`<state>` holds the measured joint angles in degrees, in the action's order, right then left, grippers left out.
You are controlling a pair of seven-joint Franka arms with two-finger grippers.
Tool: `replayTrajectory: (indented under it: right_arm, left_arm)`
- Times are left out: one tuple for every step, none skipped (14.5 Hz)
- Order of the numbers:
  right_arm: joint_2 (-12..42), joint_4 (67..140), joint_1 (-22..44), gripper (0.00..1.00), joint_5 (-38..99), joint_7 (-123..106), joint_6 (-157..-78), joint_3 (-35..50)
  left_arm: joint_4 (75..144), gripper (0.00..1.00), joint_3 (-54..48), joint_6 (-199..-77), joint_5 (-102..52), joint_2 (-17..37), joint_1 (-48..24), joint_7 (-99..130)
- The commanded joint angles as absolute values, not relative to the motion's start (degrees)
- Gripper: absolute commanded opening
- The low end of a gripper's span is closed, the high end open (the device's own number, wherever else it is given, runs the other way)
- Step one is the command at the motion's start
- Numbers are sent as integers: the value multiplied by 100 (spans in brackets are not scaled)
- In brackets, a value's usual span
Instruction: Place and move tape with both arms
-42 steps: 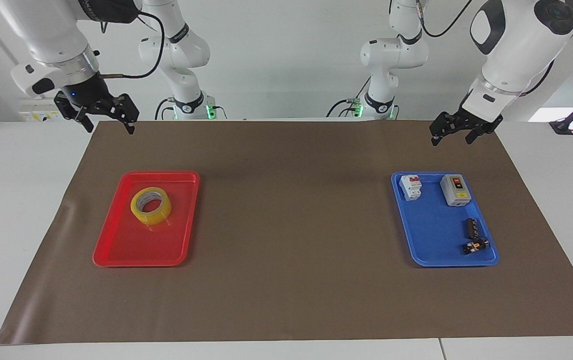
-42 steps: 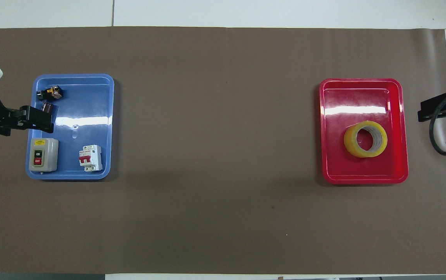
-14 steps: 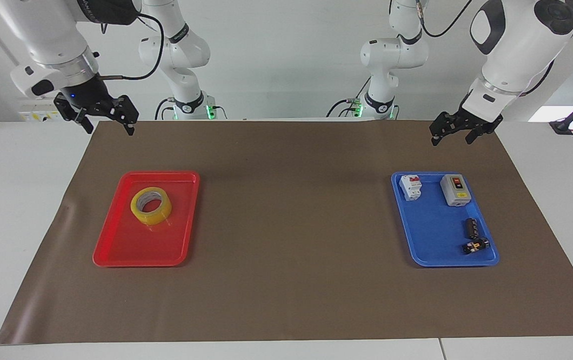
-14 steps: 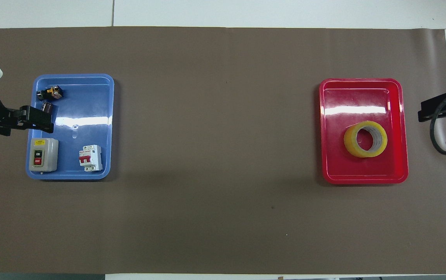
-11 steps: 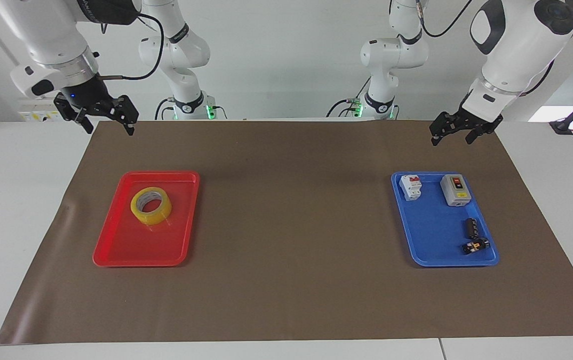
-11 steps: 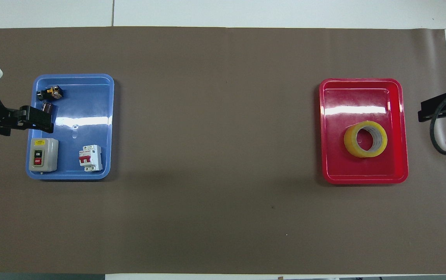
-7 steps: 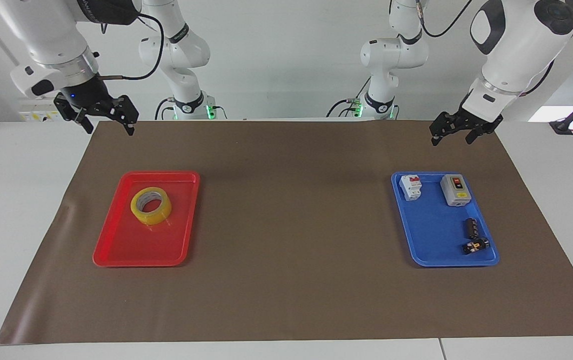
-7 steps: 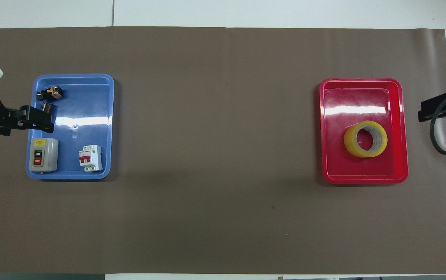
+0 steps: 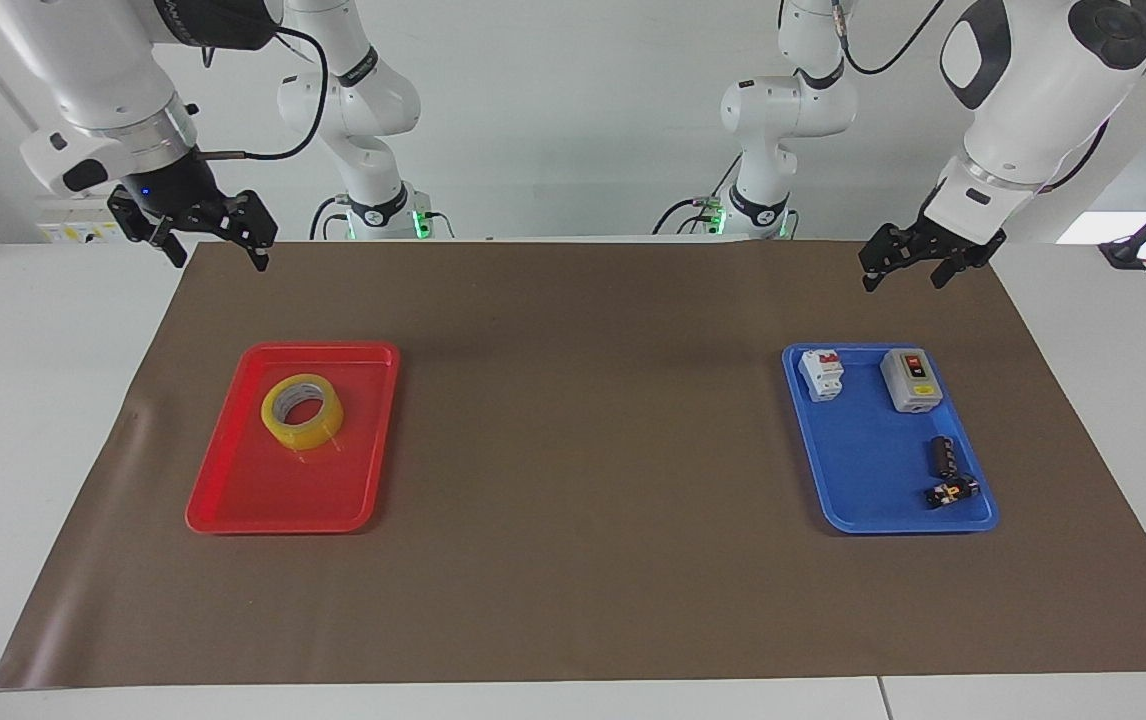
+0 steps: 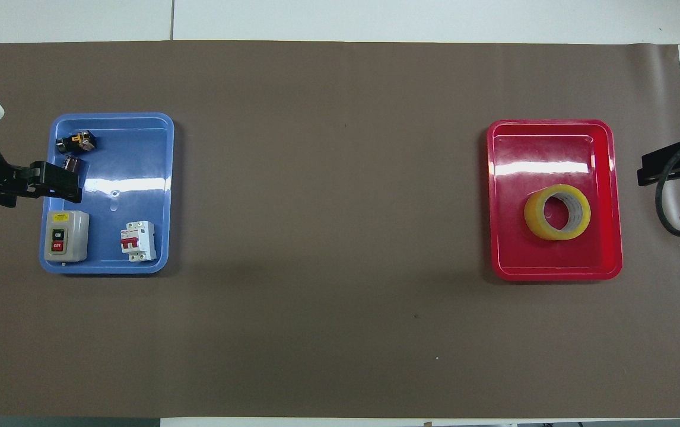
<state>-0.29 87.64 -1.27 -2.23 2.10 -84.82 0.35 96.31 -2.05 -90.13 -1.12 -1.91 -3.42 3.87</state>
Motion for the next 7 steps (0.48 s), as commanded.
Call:
replayTrajectory:
  right_arm:
    - [-79,8833,-220,100,-114,202,-8499,70]
    - [-79,8833,-220,100,-114,202,-8499,70]
    - [-79,8842,-220,100,-114,220,-8499,70]
    - [-79,8850,-211,100,-114,228,-8516,70]
    - [-79,8859,-220,100,-114,229,-8525,70]
    - [-79,8859,-220,100,-114,229,-8525,70]
    - [-79,8868,-211,100,-114,229,-8525,70]
  left_arm:
    - [9721,100,-229,-9053,-26,-290,-308,352]
    - [9721,100,-229,-9053,-26,-290,-299,352]
    - [9721,100,-229,-9053,-26,-290,-299,352]
    - [9721,100,-229,-9053,-26,-290,-308,352]
    - [9721,100,-229,-9053,-26,-290,-308,352]
    - [9721,100,-229,-9053,-26,-290,-299,352]
    - [9721,100,-229,-9053,-26,-290,-299,352]
